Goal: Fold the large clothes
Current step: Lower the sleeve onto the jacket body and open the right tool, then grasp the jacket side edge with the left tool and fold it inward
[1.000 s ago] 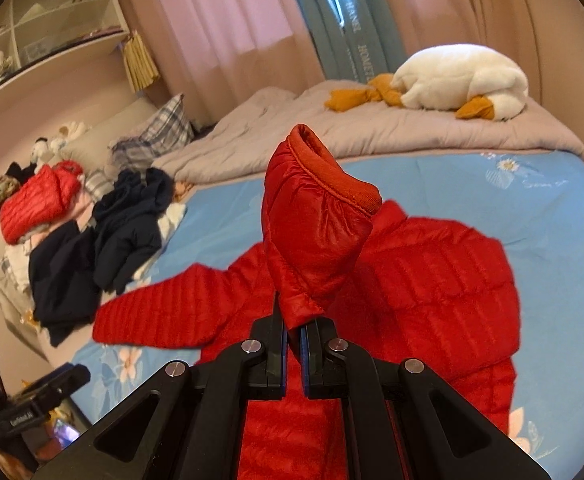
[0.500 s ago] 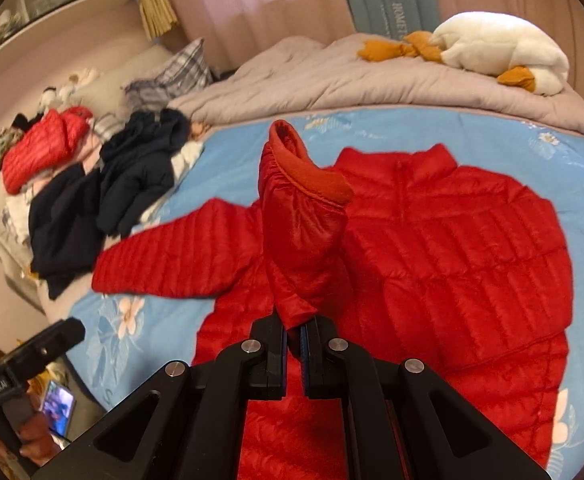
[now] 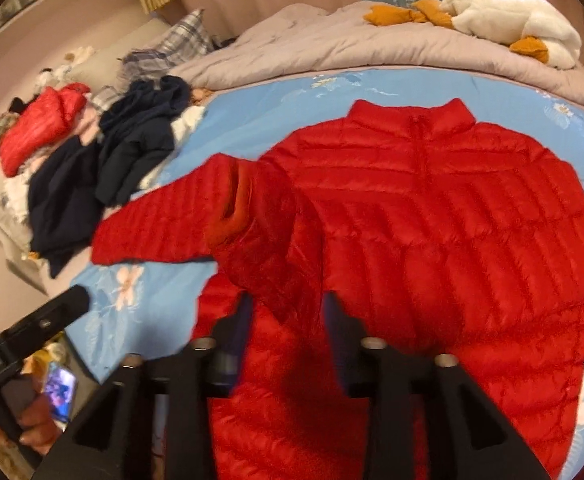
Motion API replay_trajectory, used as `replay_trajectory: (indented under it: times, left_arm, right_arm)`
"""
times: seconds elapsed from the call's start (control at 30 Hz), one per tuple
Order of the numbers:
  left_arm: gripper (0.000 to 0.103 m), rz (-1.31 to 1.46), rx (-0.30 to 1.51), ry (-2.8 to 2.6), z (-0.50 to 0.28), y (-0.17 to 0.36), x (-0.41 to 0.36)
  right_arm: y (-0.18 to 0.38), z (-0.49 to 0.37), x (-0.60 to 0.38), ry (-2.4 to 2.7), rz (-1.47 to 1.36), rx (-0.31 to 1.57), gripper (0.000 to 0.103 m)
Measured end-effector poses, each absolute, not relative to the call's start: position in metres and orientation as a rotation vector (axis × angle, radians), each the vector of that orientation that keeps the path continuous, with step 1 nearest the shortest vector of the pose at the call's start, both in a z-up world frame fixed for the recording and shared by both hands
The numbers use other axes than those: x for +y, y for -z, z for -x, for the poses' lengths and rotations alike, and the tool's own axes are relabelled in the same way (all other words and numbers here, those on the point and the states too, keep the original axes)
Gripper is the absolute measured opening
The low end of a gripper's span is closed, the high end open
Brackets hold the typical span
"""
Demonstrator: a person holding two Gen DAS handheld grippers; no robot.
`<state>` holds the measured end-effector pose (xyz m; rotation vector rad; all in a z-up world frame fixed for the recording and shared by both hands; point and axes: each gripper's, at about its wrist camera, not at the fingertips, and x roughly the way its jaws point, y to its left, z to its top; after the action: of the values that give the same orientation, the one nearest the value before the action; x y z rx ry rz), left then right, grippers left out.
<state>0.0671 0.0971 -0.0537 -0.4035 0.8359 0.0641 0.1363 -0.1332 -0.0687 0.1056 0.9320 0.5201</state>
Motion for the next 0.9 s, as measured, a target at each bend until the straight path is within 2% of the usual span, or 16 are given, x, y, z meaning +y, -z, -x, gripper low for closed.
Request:
replay_trajectory:
  times: [0.27, 0.4, 0.53, 0.7, 0.77, 0.83, 0.87, 0.9]
  left_arm:
    - [0.101, 0.431, 0.905, 0.104, -0.103, 0.089, 0.067]
    - [0.101, 0.463, 0.931, 0.181, -0.124, 0.107, 0.053]
    - [0.092, 0.474, 0.968, 0.205, -0.14, 0.124, 0.043]
    - [0.08, 0.554, 0.998, 0.223, -0.159, 0.144, 0.037]
    - [0.068, 0.557, 1.019, 0.201, -0.168, 0.151, 0.034]
    - [0.049, 0.57, 1.015, 0.178, -0.173, 0.153, 0.034]
    - [0.042, 0.583, 1.01, 0.178, -0.174, 0.153, 0.035]
    - [0.026, 0.607, 1.002, 0.186, -0.177, 0.152, 0.036]
  right_arm:
    - [0.06, -0.122, -0.168, -0.336, -0.12, 0.881, 0.046]
    - [0.058, -0.114, -0.192, -0.235, -0.152, 0.857, 0.05]
    - [0.058, -0.103, -0.214, -0.156, -0.183, 0.83, 0.054]
    - [0.061, -0.096, -0.233, -0.109, -0.213, 0.816, 0.055]
    - [0.063, -0.094, -0.24, -0.1, -0.232, 0.814, 0.055]
    - [0.067, -0.092, -0.246, -0.09, -0.253, 0.814, 0.055]
    - [0.069, -0.091, -0.251, -0.083, -0.264, 0.814, 0.055]
    - [0.07, -0.089, -0.254, -0.077, -0.272, 0.815, 0.055]
